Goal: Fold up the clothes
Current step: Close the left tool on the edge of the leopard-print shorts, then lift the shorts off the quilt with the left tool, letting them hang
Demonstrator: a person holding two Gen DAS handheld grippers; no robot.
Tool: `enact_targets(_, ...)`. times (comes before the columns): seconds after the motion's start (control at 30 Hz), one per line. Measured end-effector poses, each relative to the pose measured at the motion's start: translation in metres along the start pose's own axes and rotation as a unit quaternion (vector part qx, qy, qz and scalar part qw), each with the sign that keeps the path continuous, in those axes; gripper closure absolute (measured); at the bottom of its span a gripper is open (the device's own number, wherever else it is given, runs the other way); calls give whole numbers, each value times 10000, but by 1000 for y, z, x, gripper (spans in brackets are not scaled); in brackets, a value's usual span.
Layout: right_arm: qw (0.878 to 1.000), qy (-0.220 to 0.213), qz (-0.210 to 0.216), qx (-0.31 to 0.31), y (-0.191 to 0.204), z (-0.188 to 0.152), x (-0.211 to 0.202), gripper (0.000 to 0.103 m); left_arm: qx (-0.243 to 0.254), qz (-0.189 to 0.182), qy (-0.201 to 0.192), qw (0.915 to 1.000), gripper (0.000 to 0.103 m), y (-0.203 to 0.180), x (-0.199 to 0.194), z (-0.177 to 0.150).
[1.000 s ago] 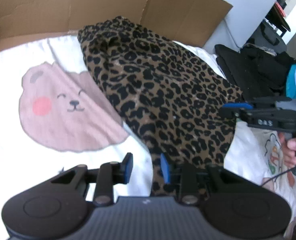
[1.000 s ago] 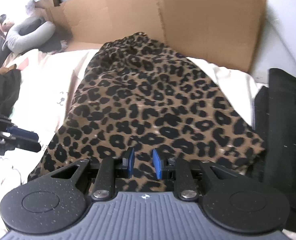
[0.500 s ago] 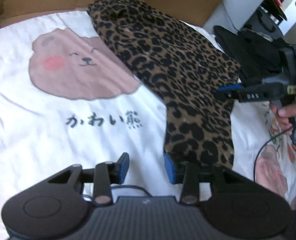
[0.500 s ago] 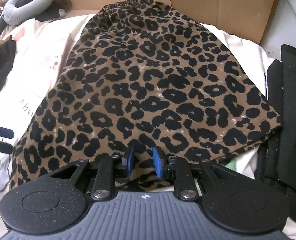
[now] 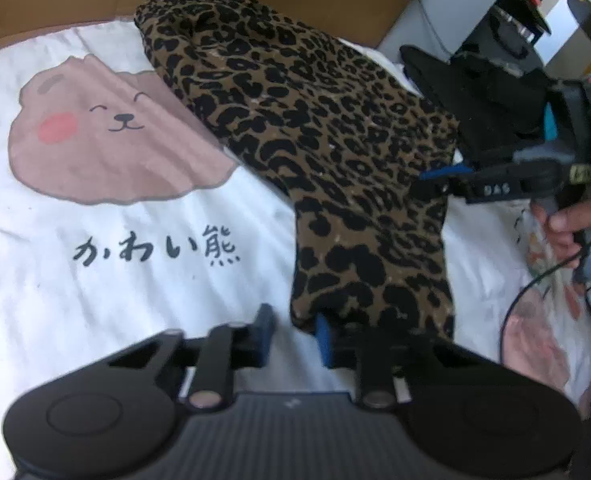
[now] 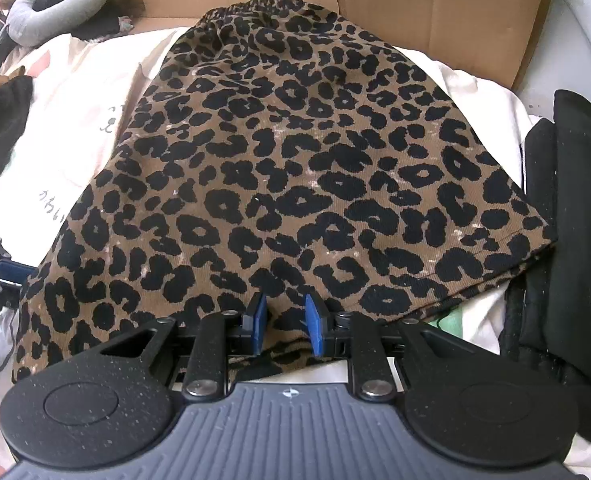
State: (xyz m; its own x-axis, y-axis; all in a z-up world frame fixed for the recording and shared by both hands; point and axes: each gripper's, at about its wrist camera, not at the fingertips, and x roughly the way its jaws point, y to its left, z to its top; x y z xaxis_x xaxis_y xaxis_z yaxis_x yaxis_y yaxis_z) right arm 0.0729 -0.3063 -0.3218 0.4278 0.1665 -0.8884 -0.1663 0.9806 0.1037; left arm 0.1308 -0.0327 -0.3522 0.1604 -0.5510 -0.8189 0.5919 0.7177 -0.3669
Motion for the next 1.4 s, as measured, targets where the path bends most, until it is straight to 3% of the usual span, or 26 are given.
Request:
enact_targets(0.23,10000,-12,50,66,-3,0,-1,76,-399,-267,-245,9985,100,11,-22,-5)
enact_targets(0.5,10000,-19,41,54,-3,-1,0,76,-850,-554,7,9948,100,28,-21,-9)
enact_targets(0.57,10000,-21,38,53,-2,-1,0,76,-863,-625,50,9943,93,29,-25,-11)
enact_targets(0.7,10000,-26,39,42,-3,-1,1,76,-1045,-718,-154,9918,50,34,-34,-11)
enact_targets(0.73,10000,-28,38,40,-3,-1,1,76,-1111,-751,-216,9907,45,35,-34,-9)
enact_targets(0.93,10000,-45,34,27,-2,-1,0,76,-1429,-1020,-382,9837,45,37,-21,4)
enact_targets(1.1,10000,-61,41,22,-2,-1,0,76,-1880,-1350,-315,9723,50,47,0,5)
enact_targets(1.23,10000,-73,52,23,-2,-2,0,76,-2280,-1716,-149,9583,68,54,18,2)
enact_targets(1.4,9999,-96,87,39,-4,-3,0,76,-2850,-2220,-31,9325,76,62,24,-16)
